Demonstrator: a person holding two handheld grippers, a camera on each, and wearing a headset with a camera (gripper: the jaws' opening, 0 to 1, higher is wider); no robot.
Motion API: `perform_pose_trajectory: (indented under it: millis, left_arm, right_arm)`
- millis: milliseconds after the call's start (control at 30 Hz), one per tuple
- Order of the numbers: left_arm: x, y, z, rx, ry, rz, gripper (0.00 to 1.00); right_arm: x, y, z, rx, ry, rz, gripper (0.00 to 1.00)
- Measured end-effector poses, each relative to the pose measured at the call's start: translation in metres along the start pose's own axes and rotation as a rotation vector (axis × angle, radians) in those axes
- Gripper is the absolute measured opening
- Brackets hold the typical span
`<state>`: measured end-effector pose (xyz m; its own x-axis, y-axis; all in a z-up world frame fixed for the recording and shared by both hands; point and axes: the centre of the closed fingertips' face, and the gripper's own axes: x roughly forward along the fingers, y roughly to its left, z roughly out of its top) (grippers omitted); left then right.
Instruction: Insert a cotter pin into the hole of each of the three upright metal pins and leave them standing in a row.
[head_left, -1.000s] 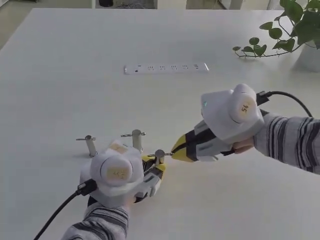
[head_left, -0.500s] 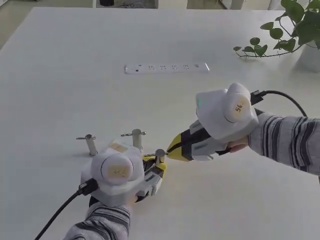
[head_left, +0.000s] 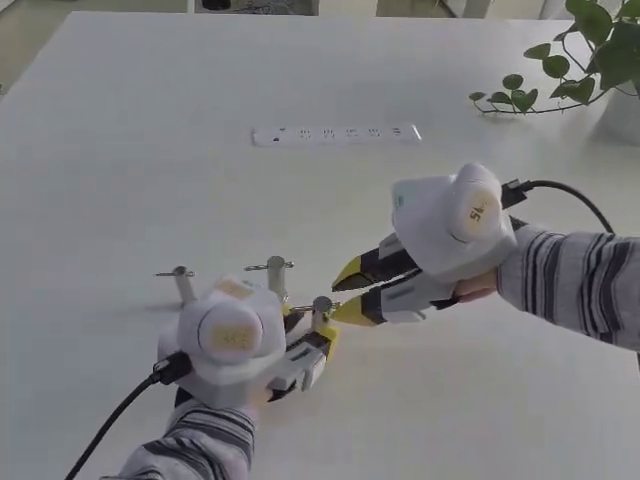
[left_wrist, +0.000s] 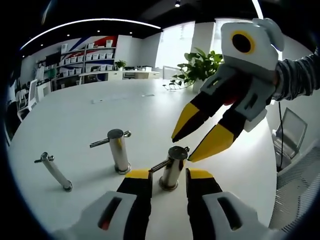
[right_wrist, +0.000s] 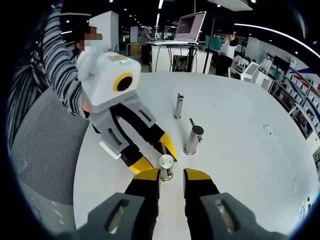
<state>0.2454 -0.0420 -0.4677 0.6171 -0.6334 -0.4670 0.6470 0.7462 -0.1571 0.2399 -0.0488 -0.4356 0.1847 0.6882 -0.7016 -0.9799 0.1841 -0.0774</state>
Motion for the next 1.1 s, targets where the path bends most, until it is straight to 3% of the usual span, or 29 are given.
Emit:
perform_pose_trajectory:
  millis: [167, 467, 733, 1100]
  left_arm:
    - [-0.008, 0.003, -0.002, 0.030, 0.017, -0.015, 0.33]
    - [-0.025, -0.002, 0.007, 0.064, 0.000, -0.050, 0.45]
    - [-0.039, 0.004, 0.013, 0.060, -0.013, -0.049, 0.51]
    - [-0.046, 0.002, 0.016, 0.062, -0.016, -0.071, 0.54]
  right_arm:
    - [0.002, 0.002, 0.004, 0.010, -0.005, 0.003, 0.18]
    - [0.013, 0.009, 0.005, 0.004, 0.007, 0.025, 0.18]
    - [0.021, 0.010, 0.002, 0.014, 0.022, 0.042, 0.16]
    - [0.024, 0.009, 0.000, 0.019, 0.029, 0.045, 0.09]
